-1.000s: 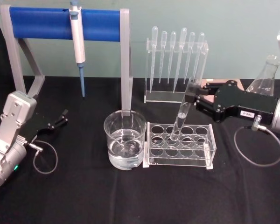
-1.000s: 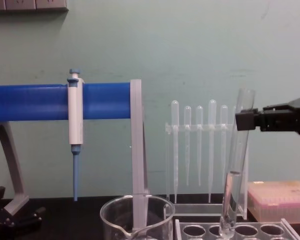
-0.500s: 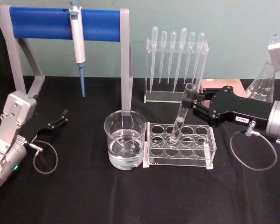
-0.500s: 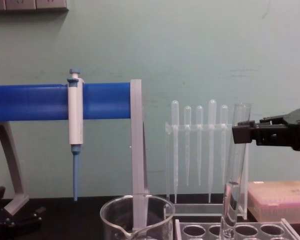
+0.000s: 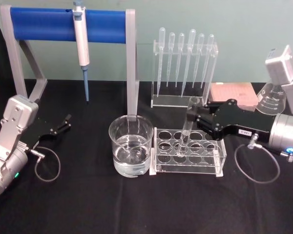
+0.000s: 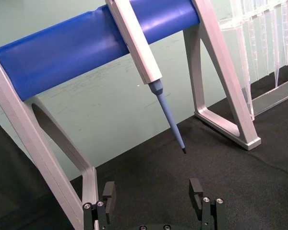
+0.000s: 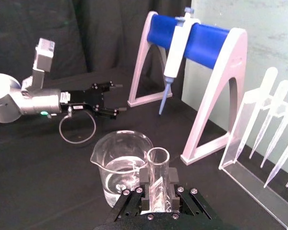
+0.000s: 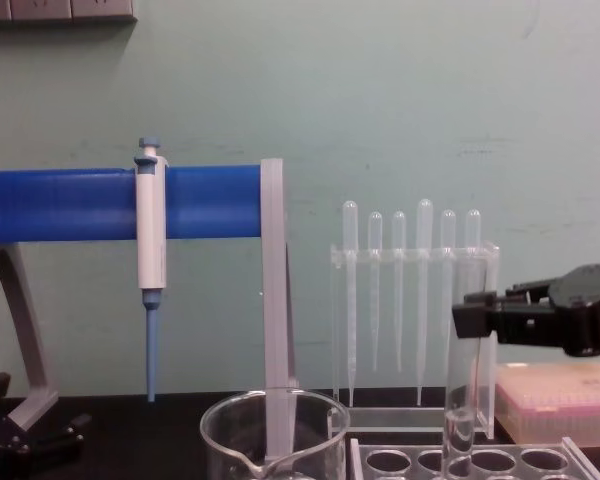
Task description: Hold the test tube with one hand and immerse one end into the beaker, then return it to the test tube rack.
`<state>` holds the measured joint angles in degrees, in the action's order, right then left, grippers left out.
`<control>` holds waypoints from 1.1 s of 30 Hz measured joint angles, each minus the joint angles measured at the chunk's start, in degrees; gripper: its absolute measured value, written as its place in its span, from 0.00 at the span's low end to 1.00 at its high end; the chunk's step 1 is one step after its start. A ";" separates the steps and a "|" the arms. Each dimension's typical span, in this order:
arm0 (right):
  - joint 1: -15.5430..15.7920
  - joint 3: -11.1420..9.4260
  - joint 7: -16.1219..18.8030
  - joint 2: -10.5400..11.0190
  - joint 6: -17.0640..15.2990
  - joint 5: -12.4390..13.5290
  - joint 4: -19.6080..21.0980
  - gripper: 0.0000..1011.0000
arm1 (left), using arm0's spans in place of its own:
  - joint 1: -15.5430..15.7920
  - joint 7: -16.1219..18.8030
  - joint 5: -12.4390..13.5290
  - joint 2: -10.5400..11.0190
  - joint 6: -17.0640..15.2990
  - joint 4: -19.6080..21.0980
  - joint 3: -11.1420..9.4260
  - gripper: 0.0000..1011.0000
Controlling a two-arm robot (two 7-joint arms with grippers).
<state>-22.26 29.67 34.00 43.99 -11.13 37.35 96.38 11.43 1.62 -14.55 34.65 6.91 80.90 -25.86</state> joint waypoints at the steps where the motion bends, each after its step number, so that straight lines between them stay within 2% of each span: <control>1: -0.10 0.19 0.00 -0.33 -0.12 -0.38 -0.41 0.22 | 0.00 0.00 0.00 0.00 0.00 0.00 0.00 0.99; 13: -0.21 0.92 0.25 -1.99 -0.45 -2.28 -2.21 0.22 | 0.01 0.00 0.00 0.00 0.00 0.00 0.00 0.99; 21: -0.23 0.92 0.29 -1.90 -0.47 -2.25 -2.12 0.22 | 0.00 0.00 0.00 0.00 0.00 0.00 0.00 0.99; 26: -0.23 0.91 0.29 -1.86 -0.46 -2.21 -2.04 0.34 | 0.01 0.00 0.00 0.00 0.00 0.00 0.00 0.99; 30: -0.23 0.89 0.29 -1.85 -0.46 -2.19 -2.01 0.50 | 0.01 0.00 0.00 0.00 0.00 0.00 0.00 0.99; 33: -0.23 0.88 0.29 -1.84 -0.46 -2.18 -1.99 0.57 | 0.01 0.00 0.00 0.00 0.00 0.00 0.00 0.99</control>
<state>-22.49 30.55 34.29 42.16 -11.59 35.16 94.38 11.43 1.62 -14.55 34.65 6.91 80.90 -25.86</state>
